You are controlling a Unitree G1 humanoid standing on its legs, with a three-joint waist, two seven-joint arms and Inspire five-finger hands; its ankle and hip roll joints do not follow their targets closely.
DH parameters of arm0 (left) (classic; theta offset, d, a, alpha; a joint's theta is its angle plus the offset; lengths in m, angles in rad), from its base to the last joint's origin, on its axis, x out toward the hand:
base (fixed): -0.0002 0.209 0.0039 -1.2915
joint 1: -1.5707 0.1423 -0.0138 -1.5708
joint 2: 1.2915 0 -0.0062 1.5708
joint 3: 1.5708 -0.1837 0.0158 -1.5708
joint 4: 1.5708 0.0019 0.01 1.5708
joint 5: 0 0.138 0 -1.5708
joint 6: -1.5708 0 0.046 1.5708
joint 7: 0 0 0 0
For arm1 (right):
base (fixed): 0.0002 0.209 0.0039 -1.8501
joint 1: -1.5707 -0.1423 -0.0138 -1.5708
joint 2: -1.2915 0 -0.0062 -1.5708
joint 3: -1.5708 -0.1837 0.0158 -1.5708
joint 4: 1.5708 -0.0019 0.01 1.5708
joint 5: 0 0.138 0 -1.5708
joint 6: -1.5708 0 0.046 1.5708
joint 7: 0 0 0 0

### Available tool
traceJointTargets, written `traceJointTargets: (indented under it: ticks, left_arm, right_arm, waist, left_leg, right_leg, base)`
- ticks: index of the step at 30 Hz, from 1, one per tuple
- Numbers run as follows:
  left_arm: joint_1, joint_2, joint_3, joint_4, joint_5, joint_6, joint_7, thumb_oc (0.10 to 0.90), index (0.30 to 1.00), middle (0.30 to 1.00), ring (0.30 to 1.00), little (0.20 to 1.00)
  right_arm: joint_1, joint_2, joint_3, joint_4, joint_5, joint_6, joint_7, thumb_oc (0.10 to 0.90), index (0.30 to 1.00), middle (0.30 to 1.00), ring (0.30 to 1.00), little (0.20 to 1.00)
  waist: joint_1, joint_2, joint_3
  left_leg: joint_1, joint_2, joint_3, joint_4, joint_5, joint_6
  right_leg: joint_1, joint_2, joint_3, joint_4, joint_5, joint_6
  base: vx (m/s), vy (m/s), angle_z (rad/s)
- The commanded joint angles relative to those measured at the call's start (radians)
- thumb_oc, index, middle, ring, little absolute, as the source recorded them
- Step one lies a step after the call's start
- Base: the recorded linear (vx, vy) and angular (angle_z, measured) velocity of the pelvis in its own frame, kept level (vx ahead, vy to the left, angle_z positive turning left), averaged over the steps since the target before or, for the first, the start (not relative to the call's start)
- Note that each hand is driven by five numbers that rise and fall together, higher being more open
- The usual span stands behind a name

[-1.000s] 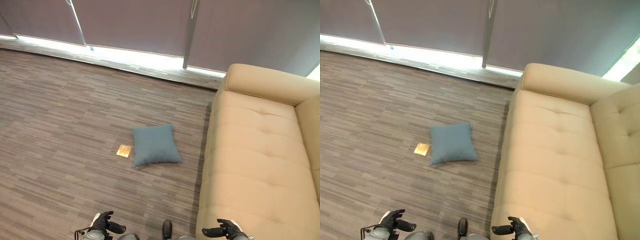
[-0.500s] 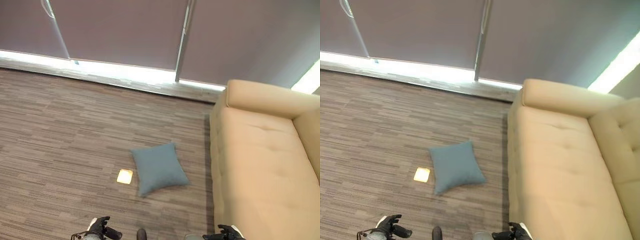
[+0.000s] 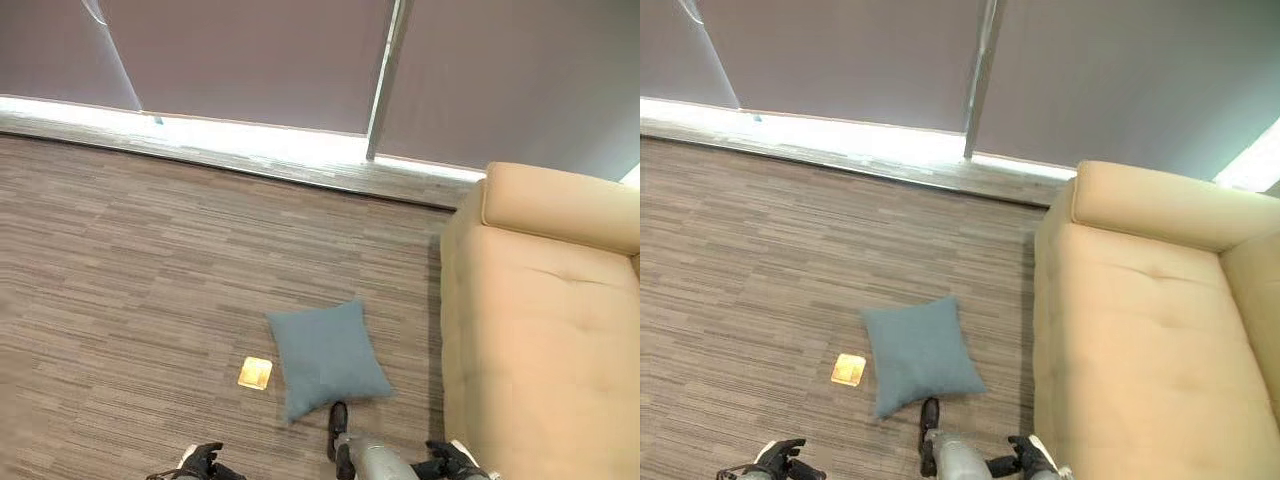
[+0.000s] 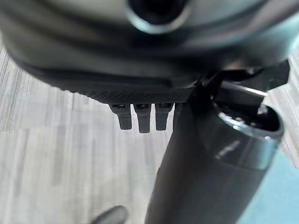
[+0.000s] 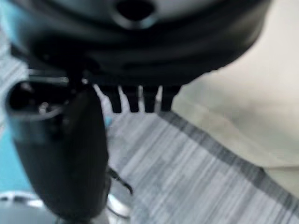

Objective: Pick up all the scattered cushions and arrange them neatly on the sofa.

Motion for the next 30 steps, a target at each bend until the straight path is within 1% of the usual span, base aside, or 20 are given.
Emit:
traceJointTargets:
  ticks: [1, 2, 3, 4, 5, 6, 7, 8, 9, 11, 13, 15, 16, 18, 20, 23, 25, 27, 29, 30]
  left_arm:
    - [-0.004, 0.039, -0.003, -0.026, 0.021, -0.024, 0.002, 0.800, 0.900, 0.900, 0.900, 0.900]
    - [-0.015, 0.039, -0.010, -0.040, 0.010, -0.023, 0.006, 0.800, 0.900, 0.900, 0.900, 0.900]
    - [-0.015, 0.039, -0.010, -0.040, 0.010, -0.023, 0.006, 0.800, 0.900, 0.900, 0.900, 0.900]
    - [-0.022, 0.039, -0.014, -0.048, 0.007, -0.024, 0.007, 0.800, 0.900, 0.900, 0.900, 0.900]
    - [-0.024, 0.038, -0.019, -0.054, 0.004, -0.023, 0.007, 0.800, 0.900, 0.900, 0.900, 0.900]
    - [-0.025, 0.039, -0.022, -0.058, 0.004, -0.025, 0.007, 0.800, 0.900, 0.900, 0.900, 0.900]
    - [-0.026, 0.039, -0.025, -0.059, 0.005, -0.025, 0.006, 0.800, 0.900, 0.900, 0.900, 0.900]
    - [-0.028, 0.038, -0.029, -0.063, 0.003, -0.028, 0.008, 0.800, 0.900, 0.900, 0.900, 0.900]
    - [-0.028, 0.039, -0.028, -0.064, 0.001, -0.030, 0.011, 0.800, 0.900, 0.900, 0.900, 0.900]
    - [-0.023, 0.037, -0.021, -0.059, -0.006, -0.029, 0.011, 0.800, 0.900, 0.900, 0.900, 0.900]
    - [-0.013, 0.038, -0.010, -0.043, 0.001, -0.024, 0.013, 0.800, 0.900, 0.900, 0.900, 0.900]
    - [-0.010, 0.039, -0.007, -0.037, 0.004, -0.022, 0.012, 0.800, 0.900, 0.900, 0.900, 0.900]
    - [-0.006, 0.046, -0.001, -0.030, 0.013, -0.024, 0.012, 0.800, 0.900, 0.900, 0.900, 0.900]
    - [-0.004, 0.053, 0.002, -0.030, 0.015, -0.023, 0.012, 0.800, 0.900, 0.900, 0.900, 0.900]
    - [-0.002, 0.074, 0.018, -0.024, 0.020, -0.022, 0.016, 0.800, 0.900, 0.900, 0.900, 0.900]
    - [-0.003, 0.094, 0.028, -0.021, 0.026, -0.023, 0.016, 0.800, 0.900, 0.900, 0.900, 0.900]
    - [-0.003, 0.094, 0.028, -0.021, 0.026, -0.023, 0.016, 0.800, 0.900, 0.900, 0.900, 0.900]
    - [-0.016, 0.115, 0.031, -0.026, 0.025, -0.024, 0.027, 0.800, 0.900, 0.900, 0.900, 0.900]
    - [-0.023, 0.122, 0.037, -0.031, 0.013, -0.027, 0.033, 0.800, 0.900, 0.900, 0.900, 0.900]
    - [-0.029, 0.122, 0.038, -0.031, 0.005, -0.030, 0.035, 0.800, 0.900, 0.900, 0.900, 0.900]
  right_arm:
    - [-0.021, -0.045, -0.002, -0.004, -0.004, -0.010, -0.025, 0.800, 0.900, 0.900, 0.900, 0.900]
    - [-0.025, -0.056, -0.003, -0.008, 0.001, -0.010, -0.028, 0.800, 0.900, 0.900, 0.900, 0.900]
    - [-0.025, -0.056, -0.003, -0.008, 0.001, -0.010, -0.028, 0.800, 0.900, 0.900, 0.900, 0.900]
    - [-0.027, -0.060, -0.002, -0.009, 0.006, -0.009, -0.032, 0.800, 0.900, 0.900, 0.900, 0.900]
    - [-0.030, -0.063, 0.001, -0.010, 0.007, -0.008, -0.032, 0.800, 0.900, 0.900, 0.900, 0.900]
    - [-0.034, -0.066, 0.005, -0.011, 0.008, -0.009, -0.031, 0.800, 0.900, 0.900, 0.900, 0.900]
    - [-0.037, -0.067, 0.006, -0.012, 0.007, -0.010, -0.033, 0.800, 0.900, 0.900, 0.900, 0.900]
    - [-0.041, -0.071, 0.007, -0.014, 0.007, -0.014, -0.036, 0.800, 0.900, 0.900, 0.900, 0.900]
    - [-0.041, -0.071, 0.006, -0.017, 0.008, -0.016, -0.039, 0.800, 0.900, 0.900, 0.900, 0.900]
    - [-0.039, -0.071, 0.007, -0.018, 0.006, -0.016, -0.033, 0.800, 0.900, 0.900, 0.900, 0.900]
    - [-0.036, -0.061, 0.010, -0.015, -0.009, -0.016, -0.031, 0.800, 0.900, 0.900, 0.900, 0.900]
    - [-0.037, -0.057, 0.012, -0.015, -0.014, -0.016, -0.030, 0.800, 0.900, 0.900, 0.900, 0.900]
    - [-0.041, -0.048, 0.016, -0.018, -0.022, -0.018, -0.030, 0.800, 0.900, 0.900, 0.900, 0.900]
    - [-0.046, -0.043, 0.019, -0.025, -0.024, -0.021, -0.030, 0.800, 0.900, 0.900, 0.900, 0.900]
    - [-0.060, -0.036, 0.029, -0.040, -0.031, -0.023, -0.025, 0.800, 0.900, 0.900, 0.900, 0.900]
    - [-0.065, -0.033, 0.033, -0.063, -0.032, -0.026, -0.021, 0.800, 0.900, 0.900, 0.900, 0.900]
    - [-0.065, -0.033, 0.033, -0.064, -0.032, -0.026, -0.021, 0.800, 0.900, 0.900, 0.900, 0.900]
    - [-0.083, -0.029, 0.036, -0.096, -0.029, -0.031, -0.022, 0.800, 0.900, 0.900, 0.900, 0.900]
    - [-0.093, -0.032, 0.039, -0.110, -0.027, -0.032, -0.022, 0.800, 0.900, 0.900, 0.900, 0.900]
    - [-0.102, -0.031, 0.043, -0.114, -0.024, -0.032, -0.025, 0.800, 0.900, 0.900, 0.900, 0.900]
  waist:
    - [-0.018, -0.061, -0.022]
    - [-0.010, -0.081, -0.013]
    - [-0.010, -0.080, -0.014]
    - [-0.004, -0.093, -0.009]
    - [0.003, -0.103, -0.009]
    - [0.009, -0.114, -0.011]
    - [0.012, -0.117, -0.013]
    - [0.021, -0.117, -0.017]
    - [0.023, -0.110, -0.020]
    - [0.030, -0.097, -0.020]
    - [0.032, -0.090, -0.029]
    - [0.032, -0.089, -0.031]
    - [0.031, -0.083, -0.033]
    - [0.033, -0.080, -0.031]
    - [0.039, -0.074, -0.021]
    - [0.038, -0.071, -0.016]
    - [0.039, -0.071, -0.015]
    - [0.037, -0.061, -0.010]
    - [0.040, -0.065, 0.001]
    - [0.046, -0.068, 0.008]
  left_leg:
    - [-0.141, -0.056, 0.041, 0.231, 0.030, -0.047]
    - [-0.217, -0.040, 0.060, 0.372, 0.069, -0.069]
    - [-0.218, -0.040, 0.060, 0.373, 0.069, -0.069]
    - [-0.256, -0.030, 0.069, 0.414, 0.064, -0.064]
    - [-0.290, -0.023, 0.076, 0.422, 0.045, -0.052]
    - [-0.305, -0.018, 0.078, 0.377, 0.010, -0.034]
    - [-0.306, -0.018, 0.073, 0.342, -0.006, -0.026]
    - [-0.319, -0.009, 0.056, 0.257, 0.008, -0.024]
    - [-0.329, -0.007, 0.038, 0.187, 0.048, -0.026]
    - [-0.307, -0.009, 0.024, 0.118, 0.075, -0.026]
    - [-0.278, -0.022, 0.012, 0.077, 0.076, -0.014]
    - [-0.266, -0.027, 0.012, 0.065, 0.079, -0.009]
    - [-0.245, -0.030, 0.024, 0.040, 0.079, 0.005]
    - [-0.239, -0.032, 0.032, 0.035, 0.078, 0.013]
    - [-0.229, -0.034, 0.049, 0.032, 0.070, 0.033]
    - [-0.225, -0.032, 0.049, 0.028, 0.065, 0.041]
    - [-0.225, -0.032, 0.050, 0.028, 0.065, 0.041]
    - [-0.239, -0.007, 0.056, 0.027, 0.061, 0.033]
    - [-0.252, -0.005, 0.056, 0.042, 0.055, 0.031]
    - [-0.266, -0.002, 0.063, 0.055, 0.052, 0.028]
  right_leg:
    - [0.096, -0.042, 0.059, -0.051, -0.050, 0.125]
    - [0.125, -0.041, 0.068, -0.063, -0.062, 0.104]
    - [0.124, -0.041, 0.068, -0.063, -0.062, 0.104]
    - [0.138, -0.045, 0.071, -0.067, -0.070, 0.098]
    - [0.149, -0.048, 0.077, -0.074, -0.075, 0.099]
    - [0.159, -0.053, 0.087, -0.080, -0.079, 0.105]
    - [0.167, -0.055, 0.092, -0.087, -0.081, 0.111]
    - [0.184, -0.052, 0.106, -0.093, -0.090, 0.119]
    - [0.184, -0.047, 0.112, -0.089, -0.094, 0.120]
    - [0.193, -0.037, 0.126, -0.073, -0.112, 0.118]
    - [0.192, -0.039, 0.133, -0.052, -0.117, 0.127]
    - [0.188, -0.041, 0.138, -0.036, -0.116, 0.129]
    - [0.173, -0.049, 0.145, -0.009, -0.117, 0.141]
    - [0.159, -0.055, 0.151, 0.015, -0.116, 0.146]
    - [0.129, -0.075, 0.161, 0.071, -0.112, 0.162]
    - [0.112, -0.094, 0.190, 0.092, -0.098, 0.179]
    - [0.112, -0.094, 0.190, 0.092, -0.098, 0.179]
    - [0.097, -0.153, 0.199, 0.052, -0.052, 0.191]
    - [0.088, -0.173, 0.212, 0.024, -0.032, 0.195]
    - [0.087, -0.186, 0.193, 0.005, -0.023, 0.199]
  base:
    - [0.22, -0.132, 0.22]
    - [0.10, -0.054, 0.12]
    - [0.15, -0.078, 0.04]
    - [0.09, -0.040, -0.16]
    - [0.16, -0.040, -0.04]
    - [0.16, -0.003, -0.02]
    - [0.23, 0.046, 0.00]
    - [0.19, 0.085, -0.34]
    - [0.19, 0.109, -0.52]
    - [0.11, 0.125, -0.47]
    - [0.10, 0.131, -0.45]
    - [0.06, 0.122, -0.51]
    - [0.07, 0.192, -0.26]
    - [0.03, 0.127, -0.11]
    - [0.01, 0.134, -0.22]
    - [0.02, 0.045, -0.31]
    - [0.00, -0.028, -0.01]
    - [0.02, -0.105, -0.10]
    - [0.00, -0.077, 0.02]
    - [-0.02, -0.061, 0.08]
